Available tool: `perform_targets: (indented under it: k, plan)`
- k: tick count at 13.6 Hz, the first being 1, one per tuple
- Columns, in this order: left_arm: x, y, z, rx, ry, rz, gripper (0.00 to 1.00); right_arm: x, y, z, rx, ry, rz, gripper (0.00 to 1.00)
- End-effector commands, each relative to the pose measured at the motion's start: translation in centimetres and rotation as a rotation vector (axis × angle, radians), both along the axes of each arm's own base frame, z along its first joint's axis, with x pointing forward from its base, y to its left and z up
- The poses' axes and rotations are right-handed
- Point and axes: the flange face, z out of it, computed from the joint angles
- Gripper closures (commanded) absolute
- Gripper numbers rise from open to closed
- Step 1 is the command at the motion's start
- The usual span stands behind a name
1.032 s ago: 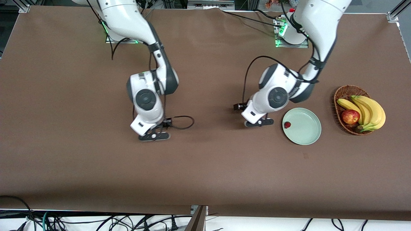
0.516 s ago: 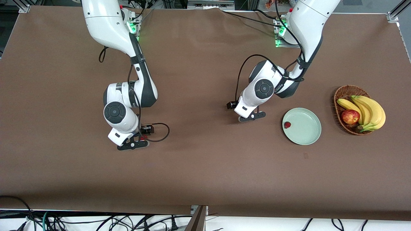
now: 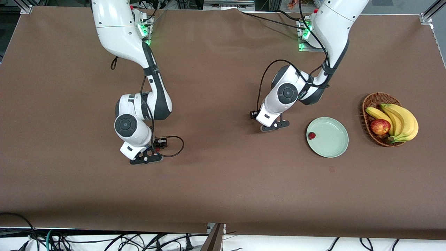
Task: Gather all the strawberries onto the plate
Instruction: 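Take the second strawberry with the left gripper from the right gripper, then lower the second strawberry onto the plate and open the left gripper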
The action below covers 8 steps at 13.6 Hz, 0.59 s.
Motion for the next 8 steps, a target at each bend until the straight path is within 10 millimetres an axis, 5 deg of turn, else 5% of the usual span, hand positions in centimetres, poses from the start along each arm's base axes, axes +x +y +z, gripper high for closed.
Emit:
perform_targets:
  k: [1, 4, 8]
  plan:
    - [-0.3, 0.0, 0.2, 0.014, -0.016, -0.001, 0.82, 0.4, -0.3, 0.4, 0.029, -0.004, 0.024, 0.31]
    - [0.6, 0.9, 1.2, 0.014, -0.022, 0.011, 0.94, 0.7, -0.1, -0.3, 0.036, -0.028, 0.037, 0.31]
    - [3.9, 4.1, 5.2, 0.042, 0.046, -0.001, 0.96, 0.8, -1.6, -2.1, 0.021, -0.006, 0.021, 0.31]
